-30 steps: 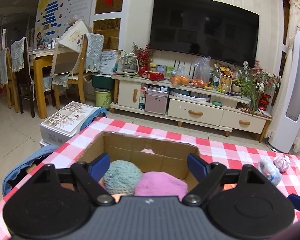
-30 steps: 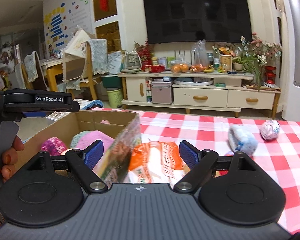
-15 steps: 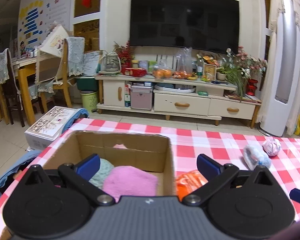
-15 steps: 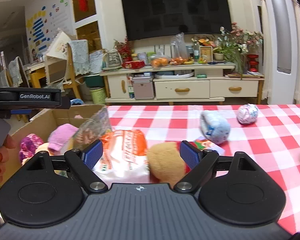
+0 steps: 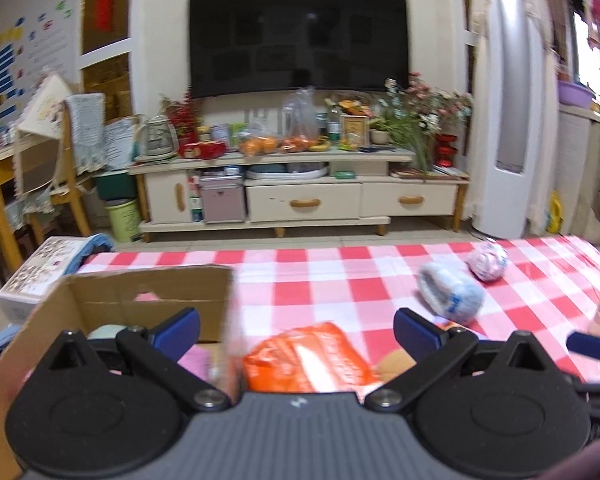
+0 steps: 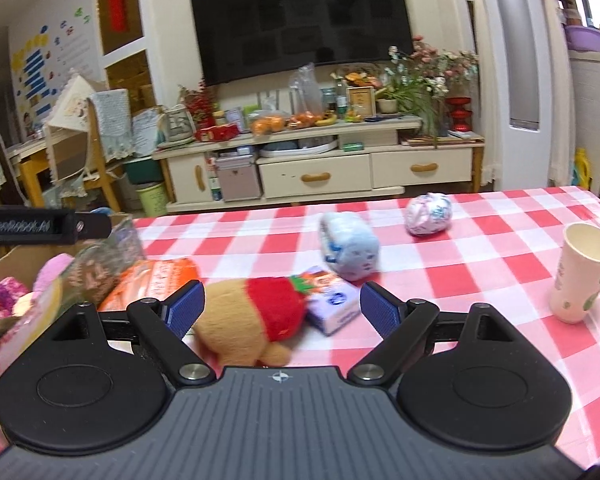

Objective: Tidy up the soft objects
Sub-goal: 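Move the right tool to the floral cloth bundle while the left tool approaches the brown bear plush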

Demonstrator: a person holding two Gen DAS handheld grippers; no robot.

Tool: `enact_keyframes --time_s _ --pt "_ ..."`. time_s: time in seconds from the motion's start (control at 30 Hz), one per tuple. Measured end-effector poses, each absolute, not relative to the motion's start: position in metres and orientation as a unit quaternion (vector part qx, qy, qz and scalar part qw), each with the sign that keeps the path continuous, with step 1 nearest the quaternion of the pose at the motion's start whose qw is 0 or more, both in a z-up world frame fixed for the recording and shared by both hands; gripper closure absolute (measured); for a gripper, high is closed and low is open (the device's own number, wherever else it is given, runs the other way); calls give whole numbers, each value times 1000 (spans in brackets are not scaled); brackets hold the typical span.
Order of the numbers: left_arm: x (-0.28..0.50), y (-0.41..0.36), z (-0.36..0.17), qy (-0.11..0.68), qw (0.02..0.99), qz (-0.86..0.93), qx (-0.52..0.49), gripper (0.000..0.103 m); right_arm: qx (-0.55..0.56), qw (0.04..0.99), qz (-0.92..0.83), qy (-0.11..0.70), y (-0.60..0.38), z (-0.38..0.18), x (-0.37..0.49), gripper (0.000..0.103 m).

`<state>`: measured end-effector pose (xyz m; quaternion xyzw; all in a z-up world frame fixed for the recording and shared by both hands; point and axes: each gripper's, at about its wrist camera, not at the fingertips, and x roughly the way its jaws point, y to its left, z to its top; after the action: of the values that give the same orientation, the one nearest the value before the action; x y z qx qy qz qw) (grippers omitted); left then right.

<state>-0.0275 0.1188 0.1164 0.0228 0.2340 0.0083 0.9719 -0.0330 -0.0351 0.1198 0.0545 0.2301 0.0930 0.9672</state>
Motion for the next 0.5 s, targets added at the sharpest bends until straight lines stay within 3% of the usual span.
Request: enact_keyframes --time_s 0.5 --pt "5 41 76 278 947 -111 112 1 88 968 14 236 -115 93 46 0"
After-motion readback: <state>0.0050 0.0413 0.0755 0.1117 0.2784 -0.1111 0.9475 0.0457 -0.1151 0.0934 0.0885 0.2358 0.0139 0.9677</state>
